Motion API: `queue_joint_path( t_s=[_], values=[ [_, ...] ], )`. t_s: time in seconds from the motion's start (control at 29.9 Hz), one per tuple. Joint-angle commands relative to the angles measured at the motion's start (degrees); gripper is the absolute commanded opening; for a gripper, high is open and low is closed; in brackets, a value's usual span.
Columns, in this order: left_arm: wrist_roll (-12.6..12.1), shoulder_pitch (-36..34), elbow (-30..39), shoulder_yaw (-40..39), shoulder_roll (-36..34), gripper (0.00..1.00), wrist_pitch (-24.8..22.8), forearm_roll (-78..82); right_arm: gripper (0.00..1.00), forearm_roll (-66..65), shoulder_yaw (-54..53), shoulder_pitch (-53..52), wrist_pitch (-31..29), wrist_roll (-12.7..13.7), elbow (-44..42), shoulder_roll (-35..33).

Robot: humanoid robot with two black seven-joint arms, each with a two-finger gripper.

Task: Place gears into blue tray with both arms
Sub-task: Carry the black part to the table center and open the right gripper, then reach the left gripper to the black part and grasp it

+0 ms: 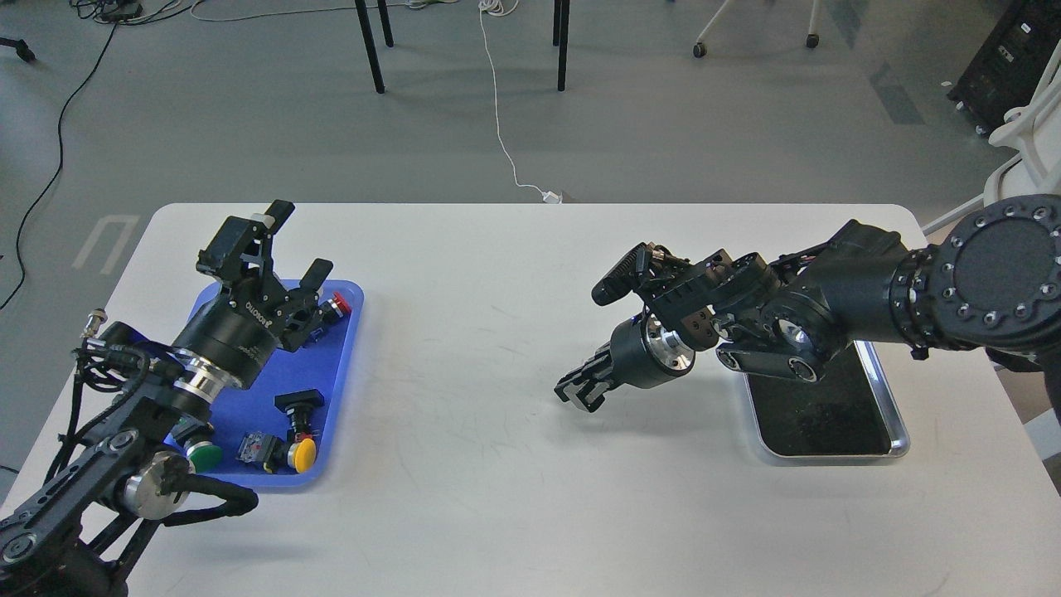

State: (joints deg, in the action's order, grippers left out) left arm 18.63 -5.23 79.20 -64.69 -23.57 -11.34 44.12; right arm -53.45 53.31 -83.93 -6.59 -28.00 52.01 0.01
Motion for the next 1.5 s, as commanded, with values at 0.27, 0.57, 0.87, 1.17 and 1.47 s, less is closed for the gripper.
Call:
queue_joint_path(
  t_s=[0.27,0.57,0.87,1.17,1.47],
  values=[
    [0.0,-0.04,-0.01,0.0,0.01,0.98,0.01,0.0,0.35,0.45,-0.04,0.44,-0.01,0.0,0.46,-0.01],
    [0.0,-0.04,0.08,0.09,0.01,0.98,-0.08,0.0,0.81,4.41,-0.66,0.18,-0.01,0.0,1.42,-0.01],
    [0.96,-0.22,0.34,0.18,-1.66,0.98,-1.75,0.09,0.94,7.74,-8.56,-2.82,-0.71,0.0,6.25,-10.7],
    [2.63,-3.46,2.45,1.41,-3.24,0.98,-4.91,5.34,0.94,31.27,-25.5,8.77,-0.8,0.0,12.32,-28.11],
    [9.37,-14.61,2.36,12.63,-3.59,0.98,-9.49,38.2,0.94,51.5,-54.86,29.86,-1.93,0.0,12.32,-37.88]
  ],
)
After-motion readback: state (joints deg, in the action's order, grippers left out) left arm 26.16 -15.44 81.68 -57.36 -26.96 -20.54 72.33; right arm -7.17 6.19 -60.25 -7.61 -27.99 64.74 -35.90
